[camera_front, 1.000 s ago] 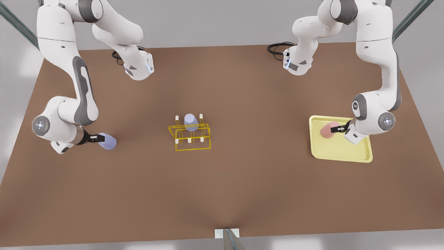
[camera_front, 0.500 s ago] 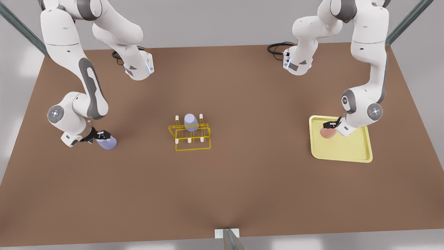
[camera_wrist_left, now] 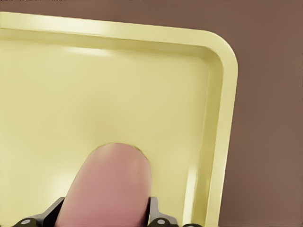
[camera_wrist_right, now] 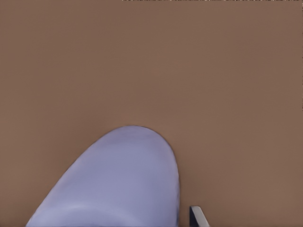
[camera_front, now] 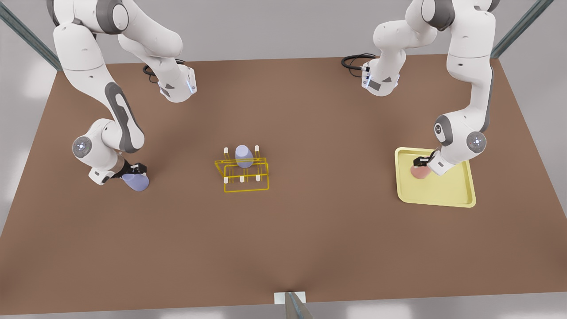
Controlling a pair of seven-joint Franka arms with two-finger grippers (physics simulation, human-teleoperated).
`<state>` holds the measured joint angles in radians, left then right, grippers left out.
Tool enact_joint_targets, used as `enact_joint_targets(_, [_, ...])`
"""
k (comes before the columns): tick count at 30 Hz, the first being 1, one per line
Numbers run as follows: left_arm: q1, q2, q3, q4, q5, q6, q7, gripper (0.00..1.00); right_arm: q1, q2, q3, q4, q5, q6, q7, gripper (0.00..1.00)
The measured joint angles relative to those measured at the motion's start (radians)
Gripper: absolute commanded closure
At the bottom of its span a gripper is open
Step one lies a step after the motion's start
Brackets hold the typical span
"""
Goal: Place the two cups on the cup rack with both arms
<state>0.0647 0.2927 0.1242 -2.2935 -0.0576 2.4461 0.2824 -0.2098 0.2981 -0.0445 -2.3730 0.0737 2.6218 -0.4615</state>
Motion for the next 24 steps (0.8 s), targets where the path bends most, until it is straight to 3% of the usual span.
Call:
enact_joint_targets(3, [-0.003,0.000,-0.003,0.018,0.001,-0.009,-0.002,0.18,-0.005,0.005,0.001,0.000,0.003,0.019,-0.014,0.00])
enact_joint_targets(7, [-0.007,0.000,-0.052,0.202,0.003,-0.143,-0.027,0.17,-0.007,0.003,0.002,-0.001,0.000,0.035,-0.032,0.00])
enact_joint_targets(11, [-0.017,0.015,-0.248,0.379,0.006,-0.290,-0.108,0.18,-0.006,-0.001,0.007,-0.003,0.000,0.041,-0.040,0.00])
enact_joint_targets(15, [-0.158,0.125,-0.355,0.590,0.008,-0.389,-0.270,0.17,0.002,0.000,0.009,-0.002,0.007,0.044,-0.047,0.03])
enact_joint_targets(18, [-0.201,0.231,-0.434,0.747,0.008,-0.446,-0.411,0.17,0.002,0.002,0.010,0.000,0.011,0.045,-0.053,0.16])
enact_joint_targets(24, [-0.364,0.412,-0.518,1.042,-0.011,-0.500,-0.734,0.17,0.004,-0.009,0.028,0.024,0.015,0.046,-0.062,0.17])
